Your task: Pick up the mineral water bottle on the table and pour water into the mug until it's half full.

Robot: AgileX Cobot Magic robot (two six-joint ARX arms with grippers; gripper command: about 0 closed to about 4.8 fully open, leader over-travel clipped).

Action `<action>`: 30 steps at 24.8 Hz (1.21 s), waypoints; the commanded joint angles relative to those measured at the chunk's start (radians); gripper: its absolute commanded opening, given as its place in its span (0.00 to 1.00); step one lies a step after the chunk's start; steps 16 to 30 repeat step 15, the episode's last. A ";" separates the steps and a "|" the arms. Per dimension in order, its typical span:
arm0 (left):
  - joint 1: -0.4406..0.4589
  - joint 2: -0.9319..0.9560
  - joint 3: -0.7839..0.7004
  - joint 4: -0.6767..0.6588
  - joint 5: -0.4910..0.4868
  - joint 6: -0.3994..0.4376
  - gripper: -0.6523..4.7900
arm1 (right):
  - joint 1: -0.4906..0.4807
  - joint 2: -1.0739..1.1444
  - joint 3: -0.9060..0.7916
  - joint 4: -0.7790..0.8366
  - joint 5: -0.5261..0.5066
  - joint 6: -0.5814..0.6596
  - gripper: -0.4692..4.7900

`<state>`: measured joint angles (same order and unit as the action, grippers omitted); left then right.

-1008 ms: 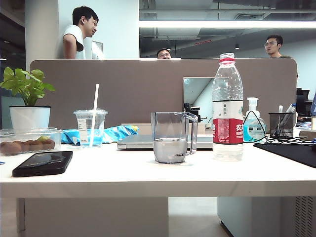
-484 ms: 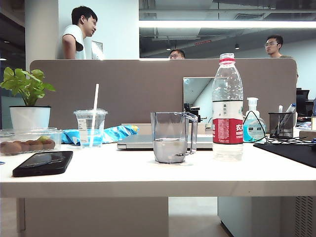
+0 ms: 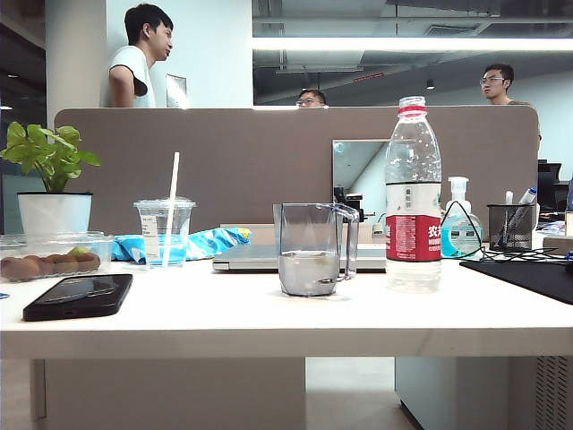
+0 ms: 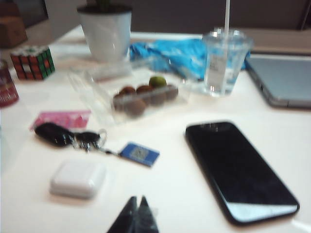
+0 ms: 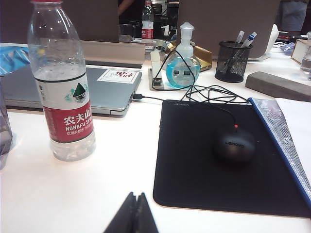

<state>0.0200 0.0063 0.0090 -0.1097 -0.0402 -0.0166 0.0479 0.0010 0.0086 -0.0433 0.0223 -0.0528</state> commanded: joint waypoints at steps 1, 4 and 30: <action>-0.003 0.001 0.000 -0.003 0.019 0.002 0.11 | 0.001 0.000 -0.008 0.014 0.002 0.000 0.08; -0.002 0.001 0.000 -0.001 0.019 -0.021 0.11 | 0.001 0.000 -0.008 0.014 0.002 0.000 0.08; -0.002 0.001 0.000 -0.002 0.018 -0.021 0.11 | 0.001 0.000 -0.008 0.014 0.002 0.000 0.08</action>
